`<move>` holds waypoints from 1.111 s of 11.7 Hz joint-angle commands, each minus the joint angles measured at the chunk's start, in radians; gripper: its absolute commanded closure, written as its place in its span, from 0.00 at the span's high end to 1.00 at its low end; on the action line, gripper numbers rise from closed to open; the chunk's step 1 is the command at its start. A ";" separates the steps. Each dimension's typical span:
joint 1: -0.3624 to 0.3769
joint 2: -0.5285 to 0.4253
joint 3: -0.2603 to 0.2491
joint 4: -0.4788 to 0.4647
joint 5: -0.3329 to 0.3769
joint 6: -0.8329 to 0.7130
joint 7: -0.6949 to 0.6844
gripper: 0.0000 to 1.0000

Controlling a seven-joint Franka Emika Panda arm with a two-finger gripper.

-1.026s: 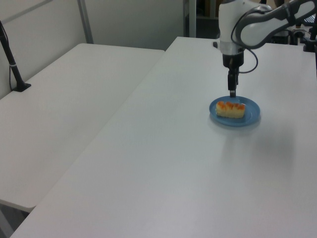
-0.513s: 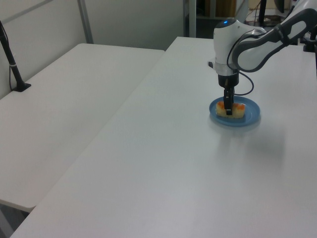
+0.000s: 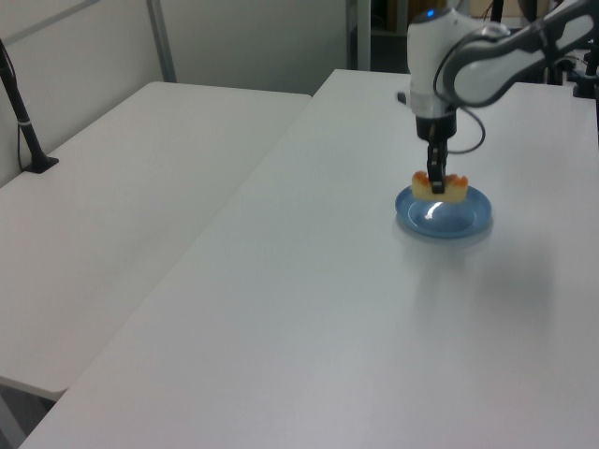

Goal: Put the bread on the table
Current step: 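Carry the bread roll off the plate and set it on the table, then open the gripper and raise it away from the bread roll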

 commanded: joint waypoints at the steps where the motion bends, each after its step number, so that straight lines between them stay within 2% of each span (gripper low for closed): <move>1: 0.000 -0.066 0.109 0.100 0.002 -0.161 0.115 0.41; 4: -0.030 -0.064 0.346 0.135 0.001 -0.157 0.322 0.41; 6: -0.031 -0.048 0.428 0.134 -0.001 -0.149 0.407 0.42; 8: -0.031 -0.017 0.439 0.124 0.001 -0.137 0.424 0.42; 9: -0.034 0.009 0.439 0.120 -0.001 -0.106 0.428 0.53; 10: -0.034 0.038 0.439 0.099 -0.011 -0.073 0.444 0.68; 11: -0.031 0.060 0.439 0.068 -0.014 -0.031 0.448 0.94; 12: -0.029 0.077 0.439 0.043 -0.014 -0.008 0.462 1.00; 13: -0.024 0.092 0.439 0.034 -0.014 -0.002 0.471 1.00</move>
